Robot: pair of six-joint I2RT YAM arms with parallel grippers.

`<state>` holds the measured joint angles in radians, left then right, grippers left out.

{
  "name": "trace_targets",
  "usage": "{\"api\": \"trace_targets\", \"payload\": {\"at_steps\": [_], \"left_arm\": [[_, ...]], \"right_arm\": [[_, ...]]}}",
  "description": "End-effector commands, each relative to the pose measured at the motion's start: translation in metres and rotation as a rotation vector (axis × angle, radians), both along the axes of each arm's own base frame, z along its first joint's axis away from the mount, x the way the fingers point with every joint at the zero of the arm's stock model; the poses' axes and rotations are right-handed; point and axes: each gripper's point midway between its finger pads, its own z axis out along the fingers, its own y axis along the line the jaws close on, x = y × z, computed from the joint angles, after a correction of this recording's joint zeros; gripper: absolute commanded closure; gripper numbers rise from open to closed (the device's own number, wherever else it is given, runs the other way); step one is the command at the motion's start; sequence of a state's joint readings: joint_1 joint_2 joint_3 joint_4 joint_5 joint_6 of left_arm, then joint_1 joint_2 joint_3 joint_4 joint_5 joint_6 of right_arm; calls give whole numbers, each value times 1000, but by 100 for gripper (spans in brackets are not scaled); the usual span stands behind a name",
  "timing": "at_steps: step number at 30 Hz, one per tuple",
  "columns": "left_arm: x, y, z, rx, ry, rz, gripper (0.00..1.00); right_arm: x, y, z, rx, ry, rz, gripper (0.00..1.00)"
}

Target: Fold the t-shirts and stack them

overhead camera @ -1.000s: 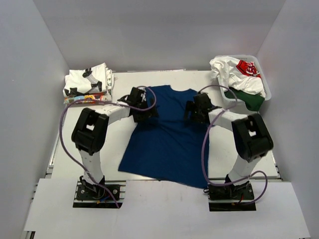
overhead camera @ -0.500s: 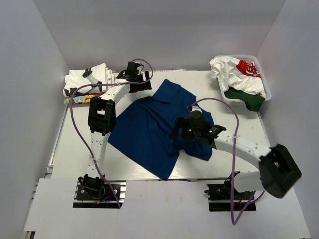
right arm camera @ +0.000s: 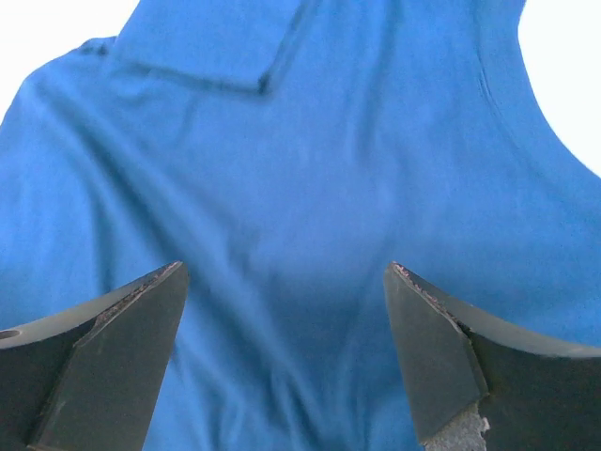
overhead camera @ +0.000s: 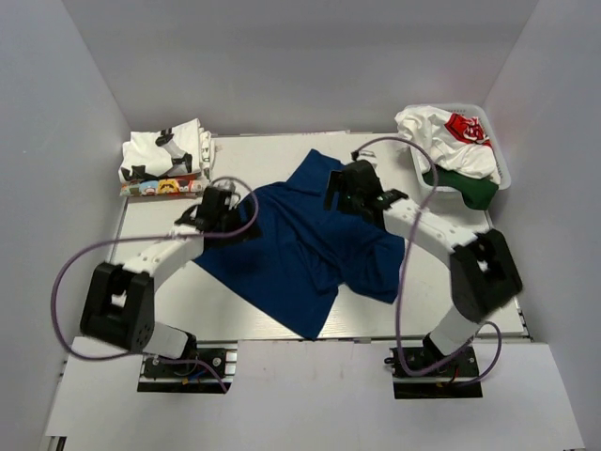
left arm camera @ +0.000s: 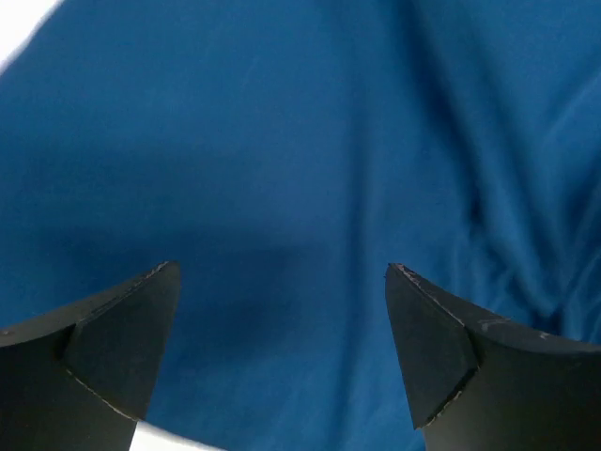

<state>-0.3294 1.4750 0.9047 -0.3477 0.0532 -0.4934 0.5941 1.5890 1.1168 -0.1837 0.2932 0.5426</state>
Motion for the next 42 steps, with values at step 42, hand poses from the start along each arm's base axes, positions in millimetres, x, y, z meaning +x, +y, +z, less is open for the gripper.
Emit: {"api": "trace_targets", "payload": {"at_steps": [42], "left_arm": [[172,33,117,19,-307,124,0]], "right_arm": [[4,-40,7,-81,56,133,10]]}}
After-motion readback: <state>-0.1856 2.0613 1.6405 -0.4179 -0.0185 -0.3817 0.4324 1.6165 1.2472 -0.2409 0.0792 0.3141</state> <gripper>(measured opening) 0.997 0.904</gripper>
